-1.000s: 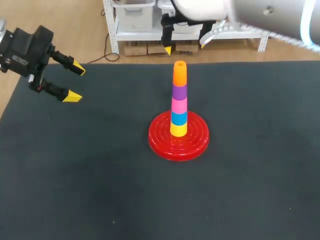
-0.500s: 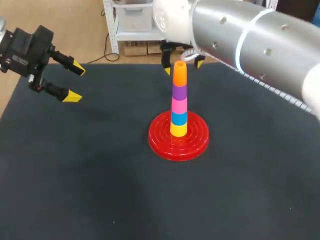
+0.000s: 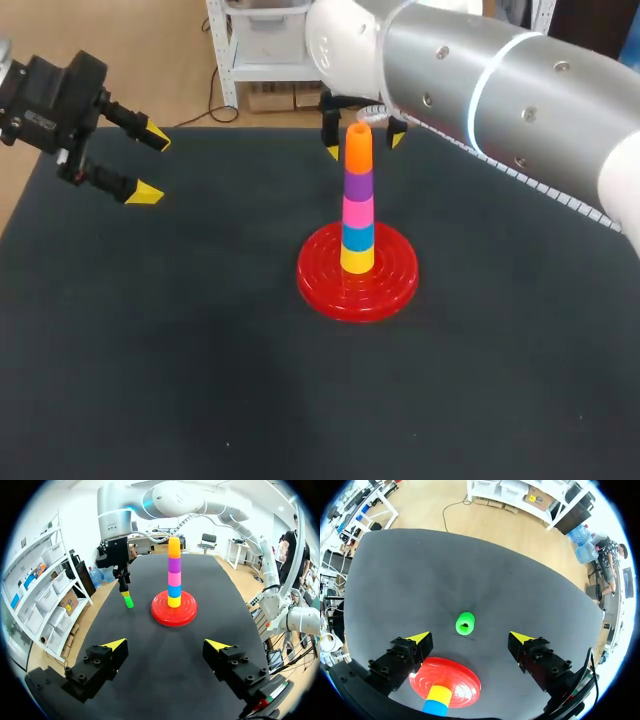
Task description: Pick up and stack the cylinders on the red base in this order: pink,purple,orange,green
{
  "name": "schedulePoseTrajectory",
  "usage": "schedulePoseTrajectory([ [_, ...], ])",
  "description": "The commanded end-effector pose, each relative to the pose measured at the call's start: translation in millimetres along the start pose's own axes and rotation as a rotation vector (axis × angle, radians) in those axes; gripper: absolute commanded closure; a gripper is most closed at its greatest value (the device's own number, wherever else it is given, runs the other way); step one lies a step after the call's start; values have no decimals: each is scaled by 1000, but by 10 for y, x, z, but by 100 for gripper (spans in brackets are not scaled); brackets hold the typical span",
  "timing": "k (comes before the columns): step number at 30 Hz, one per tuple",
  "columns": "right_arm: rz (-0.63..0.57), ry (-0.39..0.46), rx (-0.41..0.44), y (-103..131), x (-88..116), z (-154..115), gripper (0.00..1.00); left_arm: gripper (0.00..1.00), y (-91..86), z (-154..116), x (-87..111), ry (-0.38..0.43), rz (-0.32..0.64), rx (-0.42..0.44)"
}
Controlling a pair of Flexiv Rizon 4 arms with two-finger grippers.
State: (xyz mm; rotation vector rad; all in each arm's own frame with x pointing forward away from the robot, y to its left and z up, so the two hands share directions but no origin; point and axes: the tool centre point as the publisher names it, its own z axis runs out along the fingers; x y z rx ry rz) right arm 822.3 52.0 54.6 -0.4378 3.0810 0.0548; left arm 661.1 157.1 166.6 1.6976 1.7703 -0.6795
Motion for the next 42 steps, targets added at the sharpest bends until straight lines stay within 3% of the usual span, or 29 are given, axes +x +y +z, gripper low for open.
schedulePoseTrajectory([
  [1, 5, 1, 0, 5, -10, 39, 0, 0, -7, 0, 16, -4, 4, -3],
  [11, 22, -7, -9, -1, -64, 12, 0, 0, -7, 0, 16, -4, 4, -3],
  [23, 17, -8, -19, 167, -145, -7, 0, 0, -7, 0, 16, -4, 4, -3],
  [42, 26, -4, 7, 206, -114, 133, 0, 0, -7, 0, 16, -4, 4, -3],
])
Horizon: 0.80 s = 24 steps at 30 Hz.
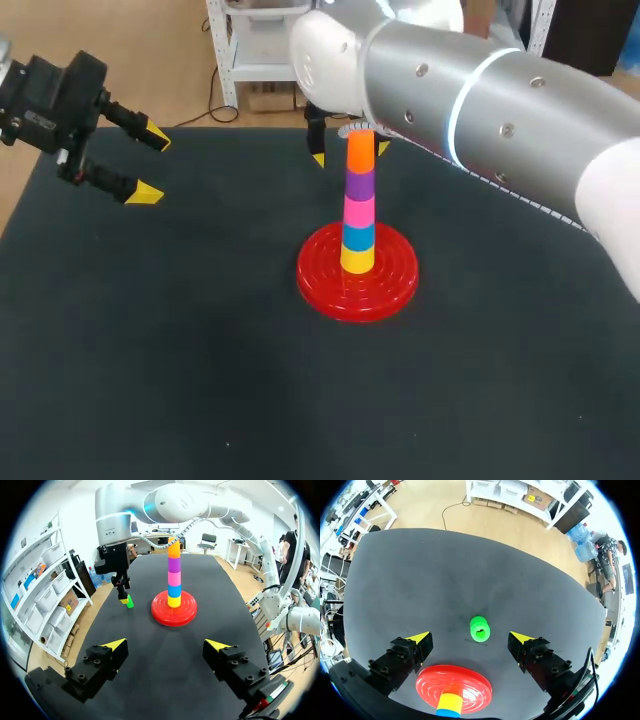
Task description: Pick up and stack the cylinders on the red base in this order: pink,purple,orange,green
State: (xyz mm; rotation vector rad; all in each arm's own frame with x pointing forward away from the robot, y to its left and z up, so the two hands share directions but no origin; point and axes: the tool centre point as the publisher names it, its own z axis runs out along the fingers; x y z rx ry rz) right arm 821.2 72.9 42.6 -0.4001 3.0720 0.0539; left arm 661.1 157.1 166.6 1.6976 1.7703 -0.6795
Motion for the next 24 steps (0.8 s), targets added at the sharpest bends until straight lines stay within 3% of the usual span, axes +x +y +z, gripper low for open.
schedulePoseTrajectory([
  [1, 4, 9, 6, 4, -79, 25, 0, 0, -7, 0, 16, -4, 4, -3],
  [19, 59, 15, 11, -112, -143, 96, 0, 0, -7, 0, 16, -4, 4, -3],
  [20, 62, 14, 12, -119, -145, 102, 12, 0, -7, 0, 16, -4, 4, -3],
  [22, 70, 15, 11, -128, -146, 107, 18, 0, -7, 0, 16, -4, 4, -3],
  [24, 78, 15, 11, -145, -148, 116, 31, 0, -7, 0, 16, -4, 4, -3],
])
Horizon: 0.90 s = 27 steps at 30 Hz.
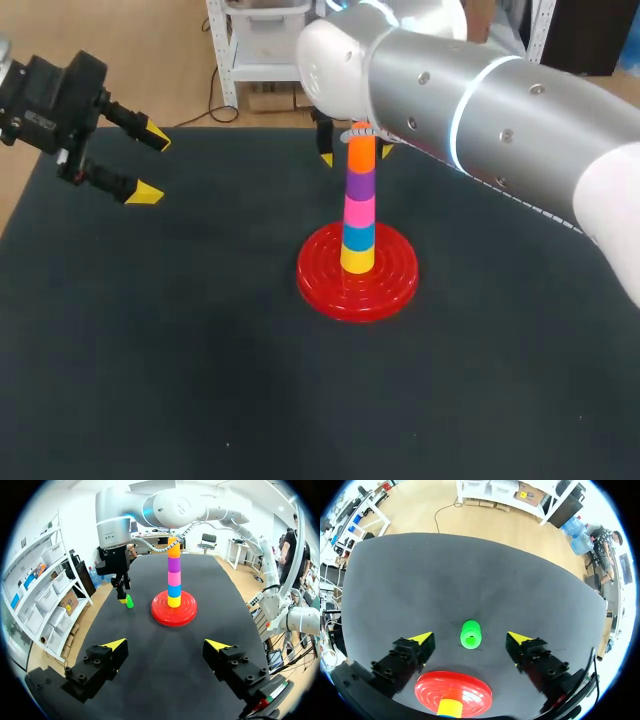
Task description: Pick up and stack the cylinders on the red base in this order: pink,purple,orange,green
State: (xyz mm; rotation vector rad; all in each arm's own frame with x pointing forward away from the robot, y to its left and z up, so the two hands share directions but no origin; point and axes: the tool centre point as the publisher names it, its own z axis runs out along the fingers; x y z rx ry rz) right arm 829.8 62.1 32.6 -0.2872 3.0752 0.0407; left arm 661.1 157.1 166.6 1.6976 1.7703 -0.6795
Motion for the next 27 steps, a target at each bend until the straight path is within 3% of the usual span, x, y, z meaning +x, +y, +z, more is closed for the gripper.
schedulePoseTrajectory([
  [1, 7, 25, 0, -13, -101, 23, 33, 0, -7, 1, 16, -4, 4, -3],
  [7, 23, 27, 1, -38, -107, 35, 29, 0, -7, 1, 16, -4, 4, -3],
  [27, 22, 32, -4, 12, -138, 98, 32, 0, -7, 1, 16, -4, 4, -3],
])
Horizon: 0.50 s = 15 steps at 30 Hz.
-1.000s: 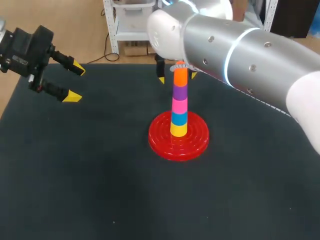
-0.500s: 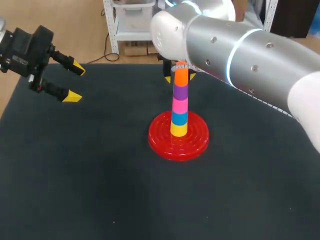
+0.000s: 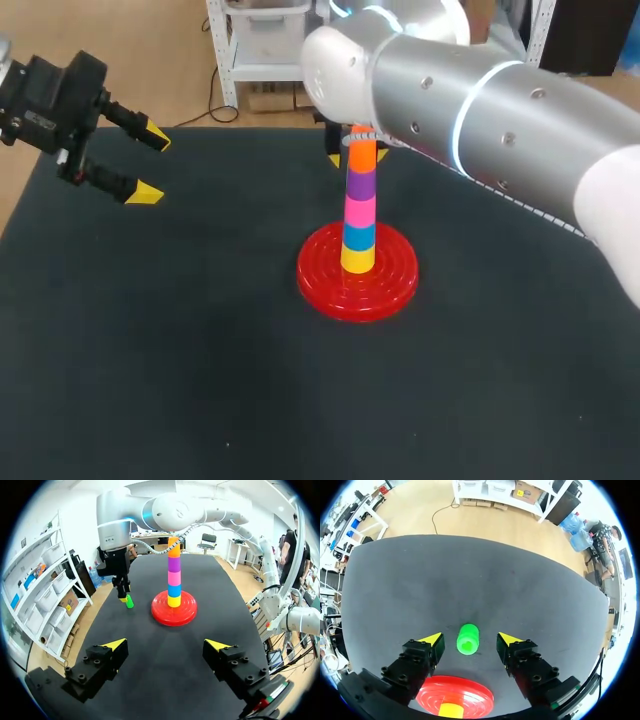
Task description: Pick up and stack the cylinders on the red base in this order: pink,purple,orange,green
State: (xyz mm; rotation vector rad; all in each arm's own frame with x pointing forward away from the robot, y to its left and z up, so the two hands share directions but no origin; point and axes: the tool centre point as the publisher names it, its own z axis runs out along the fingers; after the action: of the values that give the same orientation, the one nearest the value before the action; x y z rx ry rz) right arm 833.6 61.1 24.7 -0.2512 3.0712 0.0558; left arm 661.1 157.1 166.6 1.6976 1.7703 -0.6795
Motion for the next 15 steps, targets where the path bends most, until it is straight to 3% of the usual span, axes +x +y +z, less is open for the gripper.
schedulePoseTrajectory([
  [1, -2, 40, 5, 35, -106, 18, 32, 0, -7, 0, 16, -4, 4, -3],
  [7, 0, 43, 4, 43, -99, 28, 34, 0, -7, 0, 16, -4, 4, -3],
  [15, 8, 46, 3, 41, -124, 67, 50, 0, -7, 0, 16, -4, 4, -3],
])
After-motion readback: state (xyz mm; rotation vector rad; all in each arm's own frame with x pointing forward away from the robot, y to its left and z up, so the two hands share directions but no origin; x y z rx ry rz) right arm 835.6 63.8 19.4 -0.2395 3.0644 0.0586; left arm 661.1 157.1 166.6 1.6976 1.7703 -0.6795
